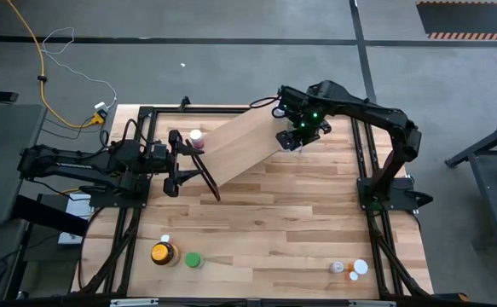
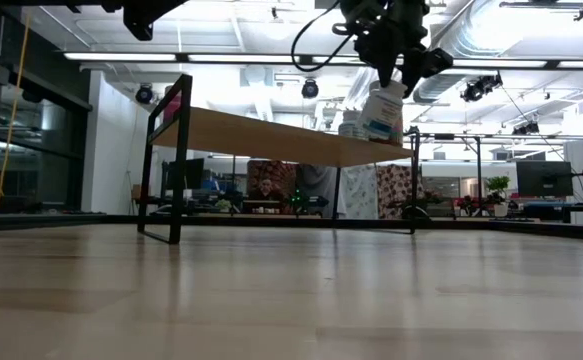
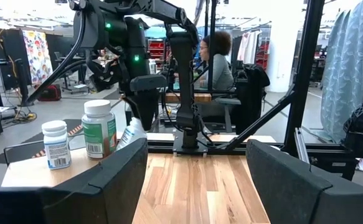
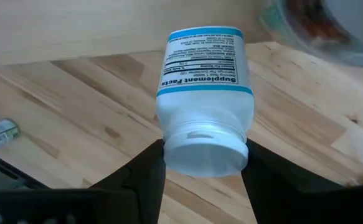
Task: Pick and place medicine bottles onto shelf by color
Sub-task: Put the blue bottle on the shelf
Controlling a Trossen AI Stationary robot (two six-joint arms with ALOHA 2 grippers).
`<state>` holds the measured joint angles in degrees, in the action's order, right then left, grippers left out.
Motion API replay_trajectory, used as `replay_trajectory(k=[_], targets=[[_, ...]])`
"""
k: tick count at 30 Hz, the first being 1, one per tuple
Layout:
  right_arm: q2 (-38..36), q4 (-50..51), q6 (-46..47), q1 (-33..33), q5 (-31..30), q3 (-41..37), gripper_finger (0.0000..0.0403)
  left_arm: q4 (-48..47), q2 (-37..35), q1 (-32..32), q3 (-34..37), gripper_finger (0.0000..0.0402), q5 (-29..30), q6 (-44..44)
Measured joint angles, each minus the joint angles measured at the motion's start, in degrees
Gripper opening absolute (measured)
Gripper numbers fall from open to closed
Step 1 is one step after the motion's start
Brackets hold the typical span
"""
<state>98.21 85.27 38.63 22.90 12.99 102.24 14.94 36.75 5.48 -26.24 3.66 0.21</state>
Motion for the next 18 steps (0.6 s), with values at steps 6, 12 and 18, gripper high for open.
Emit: replay_trajectory(k=[6,12,18], targets=[[0.04,-0.04,0.07,0.34,-1.87,0.00,0.0174,-0.02,0.00,-0.01,0.00,0.0261,0.00,0.00],[0.92,-1.28,-0.02,0.37,-2.51,0.02,0.0174,-0.02,0.00,0.00,0.00,0.0261,0.00,0.00],[2.27,-0.75,-0.06,0.28,-1.79,0.04,0.0174,-0.09,0.00,0.00,0.00,0.0261,0.00,0.00]])
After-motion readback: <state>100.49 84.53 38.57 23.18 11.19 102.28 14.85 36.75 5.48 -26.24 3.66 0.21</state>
